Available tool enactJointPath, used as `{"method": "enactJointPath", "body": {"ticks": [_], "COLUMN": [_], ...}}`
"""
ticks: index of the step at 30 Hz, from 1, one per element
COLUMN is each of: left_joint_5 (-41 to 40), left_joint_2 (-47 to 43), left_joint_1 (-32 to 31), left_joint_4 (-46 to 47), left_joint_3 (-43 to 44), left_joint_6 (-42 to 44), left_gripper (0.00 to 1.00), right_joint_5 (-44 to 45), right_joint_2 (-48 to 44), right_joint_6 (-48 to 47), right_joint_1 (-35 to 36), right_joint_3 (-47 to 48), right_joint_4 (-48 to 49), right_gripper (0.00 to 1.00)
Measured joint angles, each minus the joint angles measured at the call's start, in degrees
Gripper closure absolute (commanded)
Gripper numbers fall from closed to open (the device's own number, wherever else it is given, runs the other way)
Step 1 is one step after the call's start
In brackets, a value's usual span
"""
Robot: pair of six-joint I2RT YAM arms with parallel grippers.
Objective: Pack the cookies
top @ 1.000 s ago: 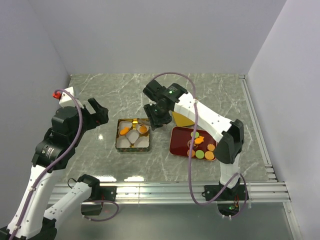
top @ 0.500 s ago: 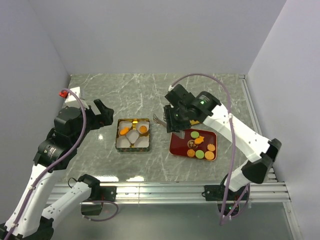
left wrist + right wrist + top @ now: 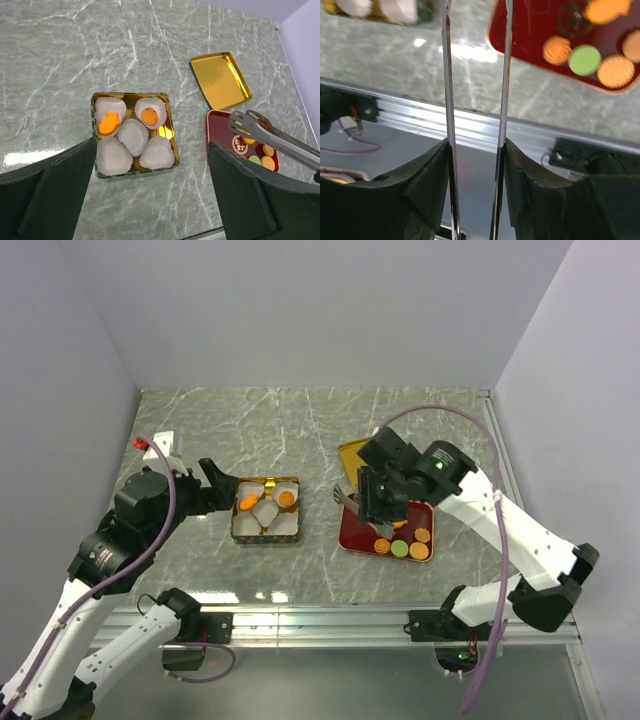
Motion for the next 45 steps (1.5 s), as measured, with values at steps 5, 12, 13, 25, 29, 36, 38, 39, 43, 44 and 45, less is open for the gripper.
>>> {"method": "enactJointPath", "body": {"ticks": [5, 12, 13, 25, 29, 36, 38, 39, 43, 44, 45], "left_joint_5": [-0.5, -0.7, -0.24, 5.68, 6.03, 6.51, 6.78, 7.06, 7.54, 7.52, 7.5], "left_joint_2": [0.15, 4.42, 5.4, 9.33, 12.68, 12.79, 11.98, 11.58, 9.86, 9.25, 8.57], "left_joint_1": [-0.04, -0.09, -0.09, -0.09, -0.09, -0.13, -0.28, -0.37, -0.48, -0.48, -0.48], "left_joint_4": [0.07, 0.92, 1.38, 8.17, 10.03, 12.22, 12.22, 12.2, 12.2, 12.44, 12.72], "left_joint_3": [-0.11, -0.35, -0.35, -6.64, -6.58, -6.23, -6.23, -6.23, -6.27, -6.49, -6.84], "left_joint_6": [-0.04, -3.85, -4.9, -7.82, -5.49, -4.31, -4.31, -4.35, -4.79, -4.81, -4.83], "left_gripper": [0.01, 0.02, 0.04, 0.0, 0.01, 0.01, 0.0, 0.01, 0.01, 0.01, 0.01], "right_joint_5": [2.19, 5.44, 5.7, 7.02, 7.06, 8.35, 8.35, 8.31, 7.98, 7.96, 7.93], "right_joint_2": [-3.96, -8.55, -9.44, -12.76, -12.52, -8.66, -7.74, -7.5, -7.06, -6.73, -6.36], "right_joint_6": [0.81, -0.07, -0.09, 1.66, 2.56, 1.95, 1.73, 1.55, 0.11, -0.44, -0.98], "right_joint_1": [-0.17, -1.38, -1.68, -4.33, -4.76, -6.36, -7.13, -7.58, -9.57, -10.1, -10.49], "right_joint_3": [-3.76, -7.21, -8.02, -15.8, -17.75, -17.81, -18.18, -18.58, -19.89, -19.89, -19.87], "right_joint_4": [-1.11, -1.03, -0.98, -1.07, -1.14, -0.94, -0.39, -0.07, 0.94, 1.18, 1.49], "right_gripper": [0.48, 0.46, 0.45, 0.42, 0.42, 0.41, 0.41, 0.41, 0.41, 0.42, 0.42]}}
